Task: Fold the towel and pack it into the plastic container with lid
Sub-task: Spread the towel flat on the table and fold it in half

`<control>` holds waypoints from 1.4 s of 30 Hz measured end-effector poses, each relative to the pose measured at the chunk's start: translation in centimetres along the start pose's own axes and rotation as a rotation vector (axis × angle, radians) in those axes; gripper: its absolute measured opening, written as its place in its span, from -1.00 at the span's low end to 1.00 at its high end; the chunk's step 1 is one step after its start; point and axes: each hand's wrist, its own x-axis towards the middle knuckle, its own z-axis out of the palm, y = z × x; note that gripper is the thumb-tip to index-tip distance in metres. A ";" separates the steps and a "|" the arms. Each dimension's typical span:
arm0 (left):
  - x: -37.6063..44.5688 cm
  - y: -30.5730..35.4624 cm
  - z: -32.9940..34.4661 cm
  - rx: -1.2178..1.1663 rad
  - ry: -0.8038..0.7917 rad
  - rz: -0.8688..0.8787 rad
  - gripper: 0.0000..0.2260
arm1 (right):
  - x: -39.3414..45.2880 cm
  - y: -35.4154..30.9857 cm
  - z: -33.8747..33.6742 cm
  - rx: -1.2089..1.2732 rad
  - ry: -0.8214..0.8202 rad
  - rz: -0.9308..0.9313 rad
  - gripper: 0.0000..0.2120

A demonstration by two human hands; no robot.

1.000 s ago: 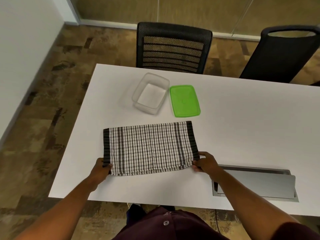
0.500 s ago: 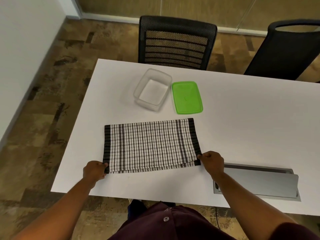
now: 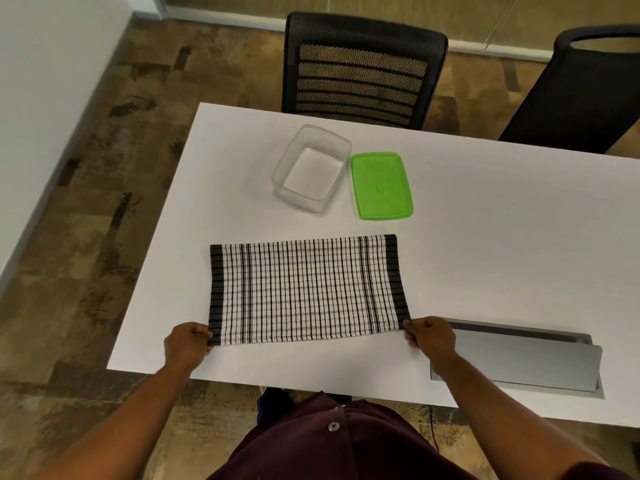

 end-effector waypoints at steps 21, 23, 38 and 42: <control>-0.2 0.9 0.5 0.244 -0.011 0.206 -0.86 | 0.0 -1.9 1.0 -0.271 0.058 -0.140 -0.89; -0.1 1.3 0.3 0.177 -0.039 0.153 -0.89 | -0.1 -2.3 1.1 -0.306 0.100 -0.143 -0.89; 1.0 10.5 -3.2 -0.906 -0.339 0.221 -0.84 | 1.6 -11.8 -1.7 0.704 -0.012 -0.206 -0.91; 1.4 5.8 -1.1 -0.484 -0.177 0.088 -0.87 | 1.3 -7.1 -0.2 0.332 -0.023 -0.059 -0.92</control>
